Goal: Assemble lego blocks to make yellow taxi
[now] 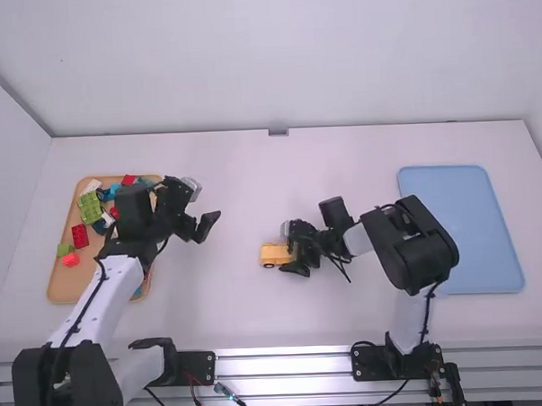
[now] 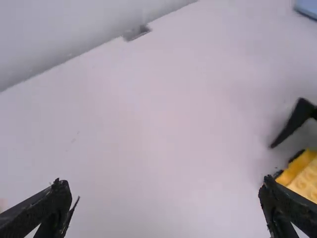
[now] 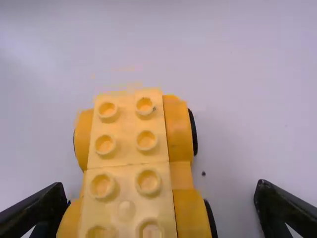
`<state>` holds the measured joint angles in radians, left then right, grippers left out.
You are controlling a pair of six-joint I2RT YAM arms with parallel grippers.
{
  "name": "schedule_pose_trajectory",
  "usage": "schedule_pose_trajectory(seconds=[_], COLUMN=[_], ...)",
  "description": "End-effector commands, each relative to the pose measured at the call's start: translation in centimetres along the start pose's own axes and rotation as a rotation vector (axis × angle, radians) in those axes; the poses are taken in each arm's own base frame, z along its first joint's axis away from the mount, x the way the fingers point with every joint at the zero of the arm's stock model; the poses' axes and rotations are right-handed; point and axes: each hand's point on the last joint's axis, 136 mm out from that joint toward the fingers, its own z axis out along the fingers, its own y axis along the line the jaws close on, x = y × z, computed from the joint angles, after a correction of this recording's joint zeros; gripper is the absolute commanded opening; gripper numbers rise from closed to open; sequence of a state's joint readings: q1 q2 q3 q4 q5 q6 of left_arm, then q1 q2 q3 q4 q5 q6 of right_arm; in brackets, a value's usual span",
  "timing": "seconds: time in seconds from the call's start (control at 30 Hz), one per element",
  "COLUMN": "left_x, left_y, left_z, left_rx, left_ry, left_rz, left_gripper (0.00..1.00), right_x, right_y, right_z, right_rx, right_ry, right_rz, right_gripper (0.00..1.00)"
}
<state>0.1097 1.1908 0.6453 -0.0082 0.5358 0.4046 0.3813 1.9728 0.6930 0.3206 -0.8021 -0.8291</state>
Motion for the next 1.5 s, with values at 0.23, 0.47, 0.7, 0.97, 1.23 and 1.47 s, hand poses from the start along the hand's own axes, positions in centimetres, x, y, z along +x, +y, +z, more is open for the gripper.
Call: schedule_pose_trajectory(seconds=[0.23,0.47,0.7,0.97,1.23,1.47], left_x=[-1.1,1.3,5.7,10.9,13.1,14.2], left_y=[5.2,10.3,14.4,15.6,16.8,17.2], left_z=[-2.6,-3.1,-0.9,1.4,1.6,1.2], left_rx=[-0.224,-0.355,-0.317,-0.315,-0.382,-0.329], left_ry=[0.111,0.398,0.684,0.808,0.802,0.767], left_rz=[-0.237,-0.405,-0.526,-0.605,-0.598,-0.616], left_gripper=[0.99,0.99,0.96,0.86,0.74,0.69], right_x=[2.8,2.3,1.4,1.7,1.1,1.2], right_y=[-0.6,-2.1,-3.9,-6.2,-6.6,-6.5], right_z=[-4.8,-7.6,-8.8,-10.8,-11.5,-11.6], right_rx=[0.194,0.332,0.426,0.5,0.469,0.464], right_ry=[0.332,0.412,0.409,0.355,0.258,0.251], right_rz=[0.056,0.061,0.025,0.07,0.076,0.08], right_gripper=[0.99,0.99,0.99,0.99,0.99,0.99])
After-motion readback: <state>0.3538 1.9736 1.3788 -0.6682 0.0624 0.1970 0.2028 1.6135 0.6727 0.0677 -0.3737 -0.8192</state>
